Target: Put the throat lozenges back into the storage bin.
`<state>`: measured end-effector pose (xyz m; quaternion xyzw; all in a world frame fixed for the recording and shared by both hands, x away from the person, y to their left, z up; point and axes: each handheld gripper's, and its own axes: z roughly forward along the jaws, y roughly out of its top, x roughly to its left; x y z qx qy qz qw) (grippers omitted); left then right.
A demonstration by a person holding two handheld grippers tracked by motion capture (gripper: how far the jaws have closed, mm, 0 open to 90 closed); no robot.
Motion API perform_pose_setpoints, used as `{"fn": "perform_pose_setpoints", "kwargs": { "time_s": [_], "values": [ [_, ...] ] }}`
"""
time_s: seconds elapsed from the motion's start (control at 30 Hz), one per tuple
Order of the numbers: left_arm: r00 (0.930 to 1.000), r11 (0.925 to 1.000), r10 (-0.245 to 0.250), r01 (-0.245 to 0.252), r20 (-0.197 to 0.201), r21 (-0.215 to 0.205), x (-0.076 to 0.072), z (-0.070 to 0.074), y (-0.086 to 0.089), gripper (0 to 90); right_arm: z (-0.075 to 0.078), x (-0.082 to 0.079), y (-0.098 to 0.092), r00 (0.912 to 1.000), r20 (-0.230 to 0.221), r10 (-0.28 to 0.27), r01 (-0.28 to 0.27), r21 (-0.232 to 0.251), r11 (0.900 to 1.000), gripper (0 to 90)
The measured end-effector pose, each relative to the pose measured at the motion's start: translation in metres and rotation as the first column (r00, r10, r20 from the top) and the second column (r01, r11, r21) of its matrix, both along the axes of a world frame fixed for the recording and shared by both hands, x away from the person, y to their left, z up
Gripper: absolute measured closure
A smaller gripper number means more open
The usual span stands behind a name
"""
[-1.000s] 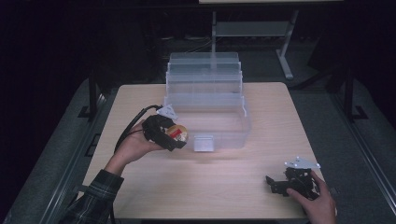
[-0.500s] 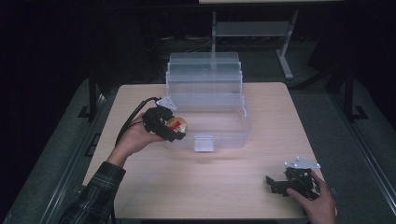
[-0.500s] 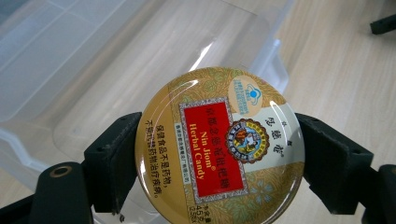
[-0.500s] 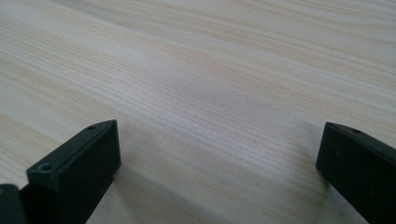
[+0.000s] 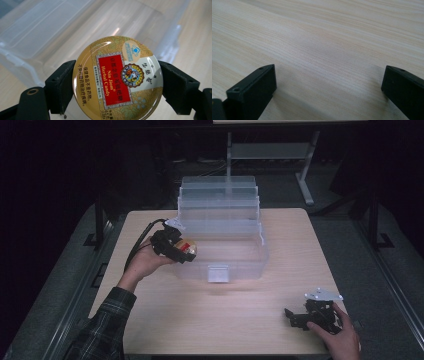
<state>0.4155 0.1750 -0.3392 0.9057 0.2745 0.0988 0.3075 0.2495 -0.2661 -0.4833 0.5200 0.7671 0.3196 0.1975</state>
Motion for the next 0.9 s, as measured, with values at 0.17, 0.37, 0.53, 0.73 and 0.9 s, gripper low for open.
{"fn": "perform_pose_setpoints", "kwargs": {
  "time_s": [0.17,0.37,0.53,0.73,0.9],
  "values": [
    [0.9995,0.9995,0.028,-0.028,0.012,0.014,0.006,0.002,0.001,19.6,0.000,0.000,0.000,1.0000,0.000,0.000,0.000,0.000,1.000,0.0],
    [0.9987,0.9985,0.051,-0.051,0.007,0.020,0.011,0.000,0.002,19.6,0.000,0.000,0.000,1.0000,0.000,-0.001,0.001,0.000,1.000,0.0],
    [0.9977,0.9974,0.068,-0.068,-0.003,0.022,0.014,-0.004,0.003,19.6,0.000,0.000,0.000,1.0000,0.000,-0.001,0.001,0.000,1.000,0.0],
    [0.9978,0.9979,0.065,-0.065,-0.011,0.007,0.015,-0.006,0.004,19.6,0.000,0.000,0.000,1.0000,0.000,0.000,0.000,0.000,1.000,0.0],
    [0.9977,0.9978,0.066,-0.067,-0.013,-0.003,0.015,-0.009,0.005,19.4,0.000,0.000,0.000,1.0000,0.000,0.000,0.000,0.000,1.000,0.0]
  ]
}}
